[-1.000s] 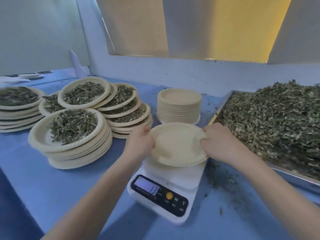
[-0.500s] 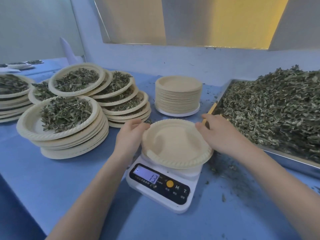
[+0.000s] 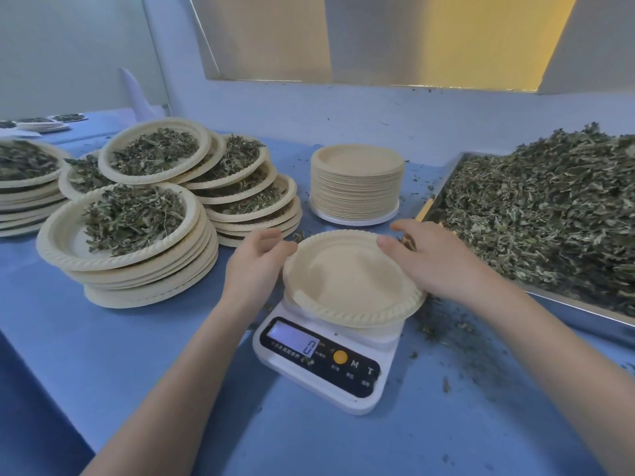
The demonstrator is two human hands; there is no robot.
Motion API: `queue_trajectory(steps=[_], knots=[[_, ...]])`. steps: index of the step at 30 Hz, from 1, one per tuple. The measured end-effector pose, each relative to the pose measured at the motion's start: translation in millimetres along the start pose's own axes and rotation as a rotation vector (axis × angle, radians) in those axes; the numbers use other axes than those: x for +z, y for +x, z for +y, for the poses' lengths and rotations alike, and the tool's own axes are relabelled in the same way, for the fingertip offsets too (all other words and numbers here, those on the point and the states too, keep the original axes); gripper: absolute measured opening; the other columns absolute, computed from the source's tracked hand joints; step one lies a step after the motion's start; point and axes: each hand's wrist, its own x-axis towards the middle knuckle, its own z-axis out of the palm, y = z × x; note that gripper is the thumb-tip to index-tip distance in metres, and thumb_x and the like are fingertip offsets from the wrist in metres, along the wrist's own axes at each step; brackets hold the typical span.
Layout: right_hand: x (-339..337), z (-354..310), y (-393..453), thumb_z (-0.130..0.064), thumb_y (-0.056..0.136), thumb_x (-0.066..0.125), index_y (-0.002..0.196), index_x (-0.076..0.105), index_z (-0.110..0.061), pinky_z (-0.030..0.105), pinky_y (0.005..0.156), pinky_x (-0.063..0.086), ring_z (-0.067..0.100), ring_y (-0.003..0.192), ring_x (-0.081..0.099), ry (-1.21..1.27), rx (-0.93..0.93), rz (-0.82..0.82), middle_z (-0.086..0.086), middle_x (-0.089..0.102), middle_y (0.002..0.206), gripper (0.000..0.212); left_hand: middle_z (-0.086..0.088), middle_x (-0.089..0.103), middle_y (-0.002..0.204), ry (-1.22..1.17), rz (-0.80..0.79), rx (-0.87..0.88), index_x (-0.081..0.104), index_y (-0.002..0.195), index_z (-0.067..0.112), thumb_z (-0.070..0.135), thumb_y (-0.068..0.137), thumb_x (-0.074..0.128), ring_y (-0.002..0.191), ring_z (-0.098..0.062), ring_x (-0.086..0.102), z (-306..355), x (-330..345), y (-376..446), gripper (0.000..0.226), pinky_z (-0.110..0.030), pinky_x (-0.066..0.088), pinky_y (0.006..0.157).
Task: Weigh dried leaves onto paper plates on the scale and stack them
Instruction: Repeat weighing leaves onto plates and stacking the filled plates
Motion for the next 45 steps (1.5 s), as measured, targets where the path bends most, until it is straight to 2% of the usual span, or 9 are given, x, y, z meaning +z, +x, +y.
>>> queue_trajectory(steps=[9, 15, 20, 25, 30, 32, 35, 40, 45], knots=[[-23, -4, -23, -0.092, 0.052, 0.031, 0.146, 0.026, -0.029, 0.041, 0.107, 0.033, 0.015, 0.132, 0.033, -0.021, -0.105, -0.142, -0.002, 0.039, 0.139, 0.113, 0.018, 0.059, 0.109, 0.365, -0.064, 0.422, 0.063, 0.113, 0.026, 0.023, 0.084, 0.061, 0.099, 0.000, 0.048, 45, 31, -2, 0.029, -0.013, 0.032, 0.081], [-53, 27, -10, -0.062, 0.069, 0.055, 0.126, 0.051, -0.022, 0.038, 0.098, 0.042, 0.021, 0.117, 0.051, 0.022, -0.097, -0.029, 0.007, 0.054, 0.124, 0.069, -0.002, 0.064, 0.118, 0.612, -0.431, 0.613, 0.062, 0.115, 0.014, 0.010, 0.087, 0.049, 0.113, -0.018, 0.053, 90, 125, 1, 0.032, -0.022, 0.035, 0.085], [-80, 90, -5, -0.054, 0.072, 0.068, 0.140, 0.038, -0.016, 0.038, 0.091, 0.047, 0.023, 0.111, 0.055, -0.120, 0.078, -0.019, 0.010, 0.051, 0.133, 0.083, -0.010, 0.057, 0.125, 0.853, -0.679, 0.564, 0.048, 0.130, 0.011, 0.012, 0.089, 0.047, 0.115, -0.027, 0.051, 100, 202, 12, 0.040, -0.027, 0.036, 0.081], [-97, 146, 27, -0.035, 0.086, 0.059, 0.146, 0.033, -0.020, 0.023, 0.054, 0.039, 0.004, 0.067, 0.052, -0.181, 0.257, -0.122, -0.006, 0.053, 0.090, 0.067, -0.021, 0.050, 0.124, 1.163, -0.818, 0.383, 0.039, 0.130, 0.000, 0.009, 0.089, 0.042, 0.065, -0.024, 0.060, 100, 237, 27, 0.042, -0.036, 0.056, 0.061], [-82, 152, 72, -0.029, 0.097, 0.033, 0.141, 0.040, -0.011, 0.030, 0.085, 0.043, 0.029, 0.113, 0.052, -0.227, 0.296, -0.255, 0.015, 0.045, 0.140, 0.048, -0.016, 0.056, 0.110, 0.948, -0.882, 0.237, 0.034, 0.135, 0.002, -0.001, 0.084, 0.043, 0.083, -0.024, 0.065, 91, 249, 44, 0.052, -0.033, 0.055, 0.067], [-69, 148, 84, -0.023, 0.100, 0.027, 0.112, 0.057, -0.003, 0.029, 0.078, 0.045, 0.032, 0.099, 0.055, -0.257, 0.228, -0.347, 0.013, 0.060, 0.111, 0.038, -0.018, 0.054, 0.118, 0.909, -0.877, 0.234, 0.031, 0.139, 0.006, 0.000, 0.084, 0.044, 0.089, -0.023, 0.063, 91, 251, 52, 0.057, -0.036, 0.054, 0.077], [-72, 144, 95, -0.018, 0.098, 0.028, 0.074, 0.048, -0.010, 0.025, 0.052, 0.035, 0.022, 0.069, 0.052, -0.301, 0.130, -0.312, 0.002, 0.049, 0.069, 0.032, -0.018, 0.049, 0.117, 1.018, -0.798, 0.338, 0.032, 0.137, 0.006, 0.009, 0.085, 0.049, 0.093, -0.028, 0.055, 91, 253, 71, 0.055, -0.037, 0.050, 0.073], [-81, 147, 104, -0.014, 0.096, 0.030, 0.134, 0.049, -0.022, 0.035, 0.098, 0.042, 0.022, 0.119, 0.049, -0.256, 0.082, -0.291, 0.003, 0.050, 0.138, 0.044, -0.013, 0.051, 0.121, 1.022, -0.913, 0.300, 0.012, 0.150, 0.012, 0.006, 0.088, 0.040, 0.075, -0.015, 0.050, 95, 262, 73, 0.069, -0.024, 0.040, 0.058], [-81, 153, 74, -0.017, 0.098, 0.034, 0.118, 0.053, -0.014, 0.031, 0.080, 0.042, 0.019, 0.095, 0.053, -0.197, -0.006, -0.395, 0.004, 0.057, 0.112, 0.028, -0.004, 0.059, 0.116, 0.774, -0.922, 0.307, 0.055, 0.125, 0.014, -0.003, 0.087, 0.040, 0.081, -0.012, 0.054, 94, 246, 68, 0.044, -0.022, 0.042, 0.069]])
